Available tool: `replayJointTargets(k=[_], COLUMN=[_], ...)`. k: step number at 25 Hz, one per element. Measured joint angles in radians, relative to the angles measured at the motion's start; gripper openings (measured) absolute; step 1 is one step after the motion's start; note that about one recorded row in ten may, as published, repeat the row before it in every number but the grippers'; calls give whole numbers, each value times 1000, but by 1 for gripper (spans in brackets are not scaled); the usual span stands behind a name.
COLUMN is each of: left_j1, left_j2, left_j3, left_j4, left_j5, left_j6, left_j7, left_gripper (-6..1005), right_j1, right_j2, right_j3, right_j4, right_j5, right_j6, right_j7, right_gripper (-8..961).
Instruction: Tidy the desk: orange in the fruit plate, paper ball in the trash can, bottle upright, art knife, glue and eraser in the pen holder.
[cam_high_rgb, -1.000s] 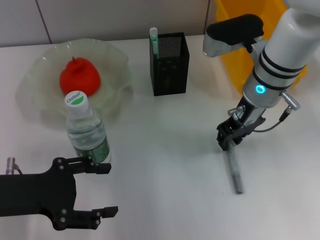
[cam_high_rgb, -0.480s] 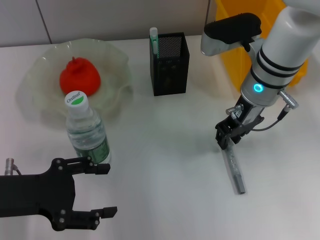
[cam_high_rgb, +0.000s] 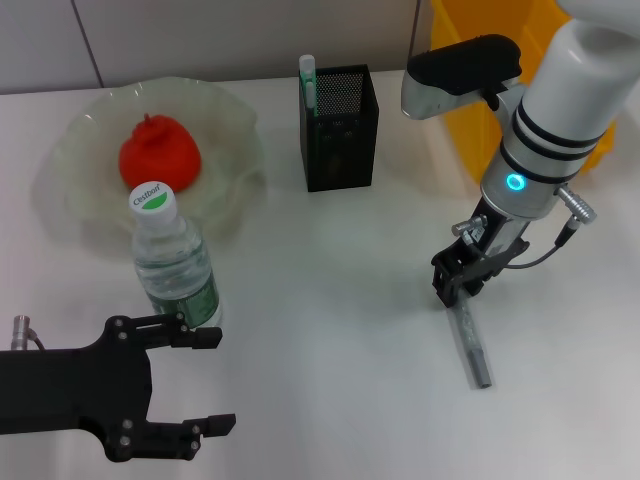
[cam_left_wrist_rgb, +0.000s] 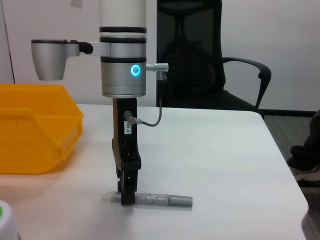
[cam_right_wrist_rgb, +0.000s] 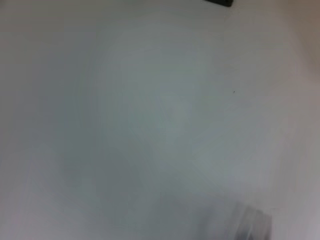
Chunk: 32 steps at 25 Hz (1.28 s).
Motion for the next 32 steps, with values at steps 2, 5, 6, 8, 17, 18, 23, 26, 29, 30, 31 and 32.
replayJointTargets(k=[2, 5, 6, 8, 17, 18, 23, 26, 29, 30, 31, 32], left_j1=[-1, -2, -3, -3, -2, -2, 4, 5, 5, 3, 1, 1], left_j2=[0, 0, 0, 0, 0, 0, 0, -1, -3, -4, -4, -4], left_j3=[0, -1, -1, 0, -3, -3, -3, -3, -3, -3, -3, -3], left_j4=[-2, -2, -3, -3, 0, 0, 0, -3, -6, -9, -10, -10], left_j5=[0, 0, 0, 0, -1, -1, -4, -7, -8, -10, -14, -14], left_j6=[0, 0, 0, 0, 0, 0, 0, 0, 1, 1, 1, 1], left_j7=[5, 6, 6, 6, 6, 6, 2, -3, -6, -13, -18, -18], left_gripper=[800, 800, 800, 800, 800, 800, 800, 800, 800, 800, 800, 800], right_j1=[1, 2, 2, 3, -4, -10, -74, -126, -150, -158, -175, -175], right_j2=[0, 0, 0, 0, 0, -1, -8, -9, -9, -9, -9, -9], right_j3=[-1, -9, -21, -26, -19, -17, -7, 52, 71, 74, 79, 79], right_j4=[0, 2, 2, 2, -20, -37, -200, -373, -464, -492, -559, -559], right_j5=[0, 0, 0, 0, 0, 0, 40, 70, 77, 77, 78, 78], right_j6=[2, 4, 2, 0, 0, -1, -52, -105, -113, -112, -101, -101], right_j7=[0, 0, 0, 0, -4, -6, -30, -90, -114, -118, -130, -130], right_gripper=[326, 318, 314, 305, 144, 143, 140, 141, 142, 142, 142, 143])
